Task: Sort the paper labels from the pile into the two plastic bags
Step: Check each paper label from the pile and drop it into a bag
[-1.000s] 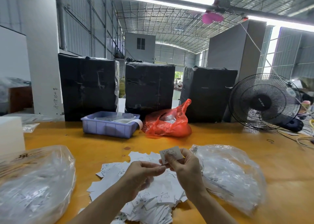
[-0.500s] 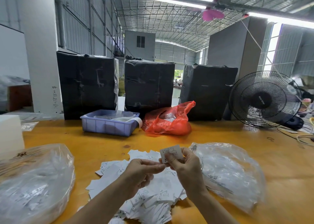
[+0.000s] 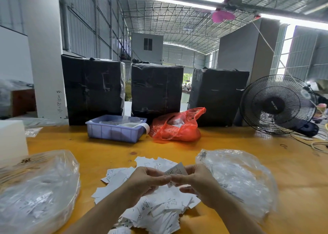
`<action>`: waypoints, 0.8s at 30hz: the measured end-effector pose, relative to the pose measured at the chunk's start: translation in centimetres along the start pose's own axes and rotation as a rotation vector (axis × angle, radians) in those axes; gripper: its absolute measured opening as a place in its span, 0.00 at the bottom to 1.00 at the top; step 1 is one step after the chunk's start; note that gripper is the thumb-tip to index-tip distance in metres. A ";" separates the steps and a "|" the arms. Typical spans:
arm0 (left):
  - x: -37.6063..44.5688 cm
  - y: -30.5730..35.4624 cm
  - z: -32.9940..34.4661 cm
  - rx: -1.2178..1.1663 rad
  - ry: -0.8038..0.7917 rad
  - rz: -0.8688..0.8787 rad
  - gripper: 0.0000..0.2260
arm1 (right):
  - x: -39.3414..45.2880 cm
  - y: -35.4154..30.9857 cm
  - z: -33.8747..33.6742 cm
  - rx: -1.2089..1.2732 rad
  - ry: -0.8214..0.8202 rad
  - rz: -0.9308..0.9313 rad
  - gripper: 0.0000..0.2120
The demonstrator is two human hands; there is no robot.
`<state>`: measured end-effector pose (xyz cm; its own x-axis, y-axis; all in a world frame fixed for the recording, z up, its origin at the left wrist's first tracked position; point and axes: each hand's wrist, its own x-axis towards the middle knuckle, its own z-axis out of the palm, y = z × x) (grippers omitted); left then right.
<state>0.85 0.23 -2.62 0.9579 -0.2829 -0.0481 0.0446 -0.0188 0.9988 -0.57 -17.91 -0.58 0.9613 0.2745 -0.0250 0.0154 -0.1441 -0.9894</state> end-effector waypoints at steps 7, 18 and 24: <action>0.0 -0.2 1.1 -0.140 0.096 -0.033 0.14 | 0.1 0.6 0.6 -0.119 0.212 -0.252 0.16; 0.3 0.1 2.3 -0.269 0.263 0.004 0.14 | 0.1 0.8 1.6 -0.309 0.116 -0.314 0.13; 0.2 -0.1 2.7 -0.346 0.277 0.008 0.13 | 0.3 1.9 2.7 -0.599 0.109 -0.425 0.27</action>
<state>0.30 -2.40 -2.72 0.9964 -0.0131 -0.0843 0.0841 0.3180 0.9443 -0.98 -15.56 -2.82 0.8604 0.3309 0.3875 0.5095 -0.5493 -0.6623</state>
